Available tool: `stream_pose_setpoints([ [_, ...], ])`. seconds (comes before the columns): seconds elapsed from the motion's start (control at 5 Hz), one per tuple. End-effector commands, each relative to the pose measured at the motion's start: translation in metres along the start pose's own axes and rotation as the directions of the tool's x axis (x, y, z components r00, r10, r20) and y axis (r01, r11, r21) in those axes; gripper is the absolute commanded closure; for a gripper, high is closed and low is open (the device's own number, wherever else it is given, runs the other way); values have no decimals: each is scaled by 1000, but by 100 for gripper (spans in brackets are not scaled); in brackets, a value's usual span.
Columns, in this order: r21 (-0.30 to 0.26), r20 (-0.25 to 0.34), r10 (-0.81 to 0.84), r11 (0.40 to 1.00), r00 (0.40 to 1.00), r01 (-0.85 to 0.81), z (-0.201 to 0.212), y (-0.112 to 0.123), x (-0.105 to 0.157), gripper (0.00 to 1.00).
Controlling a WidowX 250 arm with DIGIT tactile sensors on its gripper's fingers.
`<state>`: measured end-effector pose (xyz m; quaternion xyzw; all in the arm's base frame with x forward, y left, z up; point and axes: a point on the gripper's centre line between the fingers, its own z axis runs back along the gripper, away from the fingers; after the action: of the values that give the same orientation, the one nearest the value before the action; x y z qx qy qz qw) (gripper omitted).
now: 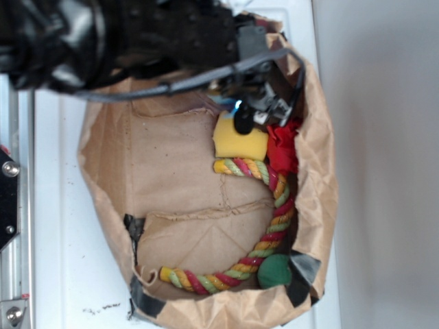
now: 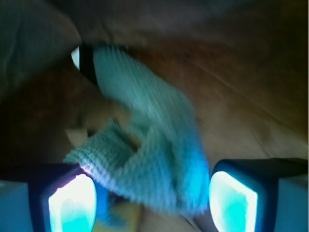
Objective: Grab the blue cloth.
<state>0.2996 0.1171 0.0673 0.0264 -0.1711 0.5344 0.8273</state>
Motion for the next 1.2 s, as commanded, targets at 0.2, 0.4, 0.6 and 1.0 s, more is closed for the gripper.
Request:
stream_pose_setpoints([
  [0.2, -58, 33, 12, 998, 999, -10, -11, -7, 6, 0],
  [0.4, -64, 36, 28, 998, 999, -26, -10, -5, 3, 100],
  [0.6, -75, 40, 24, 997, 999, -21, -4, -5, 7, 100],
  [1.0, -107, 45, 6, 994, 999, -1, 31, 5, 23, 100],
])
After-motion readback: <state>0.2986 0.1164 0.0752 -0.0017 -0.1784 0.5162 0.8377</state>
